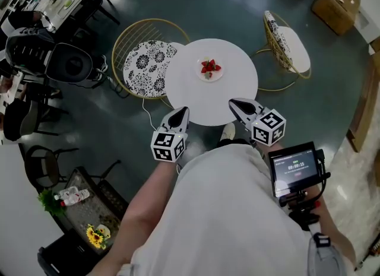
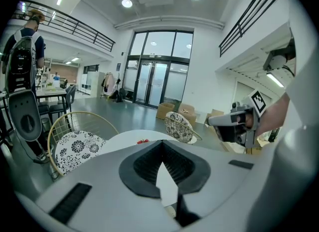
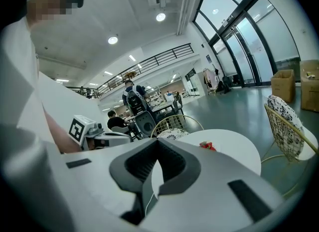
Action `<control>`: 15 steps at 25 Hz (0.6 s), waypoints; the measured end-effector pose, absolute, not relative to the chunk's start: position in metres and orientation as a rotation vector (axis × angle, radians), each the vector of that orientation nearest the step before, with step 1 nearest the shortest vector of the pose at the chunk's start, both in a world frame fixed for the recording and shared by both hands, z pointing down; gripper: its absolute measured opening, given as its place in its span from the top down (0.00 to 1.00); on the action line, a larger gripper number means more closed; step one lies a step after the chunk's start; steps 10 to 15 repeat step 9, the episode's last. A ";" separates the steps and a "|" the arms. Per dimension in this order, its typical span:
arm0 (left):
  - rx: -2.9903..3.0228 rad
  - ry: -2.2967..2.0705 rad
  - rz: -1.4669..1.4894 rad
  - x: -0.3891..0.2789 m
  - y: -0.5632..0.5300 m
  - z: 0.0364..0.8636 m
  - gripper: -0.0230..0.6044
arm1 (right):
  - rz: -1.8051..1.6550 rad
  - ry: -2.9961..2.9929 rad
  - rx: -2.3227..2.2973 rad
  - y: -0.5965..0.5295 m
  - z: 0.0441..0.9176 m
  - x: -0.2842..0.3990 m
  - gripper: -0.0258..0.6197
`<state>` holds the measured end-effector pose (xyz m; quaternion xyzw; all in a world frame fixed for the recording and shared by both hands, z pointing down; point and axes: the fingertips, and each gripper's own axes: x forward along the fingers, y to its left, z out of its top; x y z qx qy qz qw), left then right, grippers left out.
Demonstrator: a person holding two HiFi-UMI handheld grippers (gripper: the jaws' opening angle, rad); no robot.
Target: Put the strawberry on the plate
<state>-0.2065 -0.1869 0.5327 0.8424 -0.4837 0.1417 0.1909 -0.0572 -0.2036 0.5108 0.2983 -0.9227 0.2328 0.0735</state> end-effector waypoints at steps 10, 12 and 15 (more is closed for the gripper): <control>2.375 -1.338 0.399 -0.201 -0.190 0.535 0.95 | 0.702 -2.758 0.903 -0.206 0.514 -0.055 0.95; 2.375 -1.338 0.399 -0.201 -0.190 0.535 0.95 | 0.702 -2.758 0.903 -0.206 0.514 -0.055 0.95; 2.375 -1.338 0.399 -0.201 -0.190 0.535 0.95 | 0.702 -2.758 0.903 -0.206 0.514 -0.055 0.95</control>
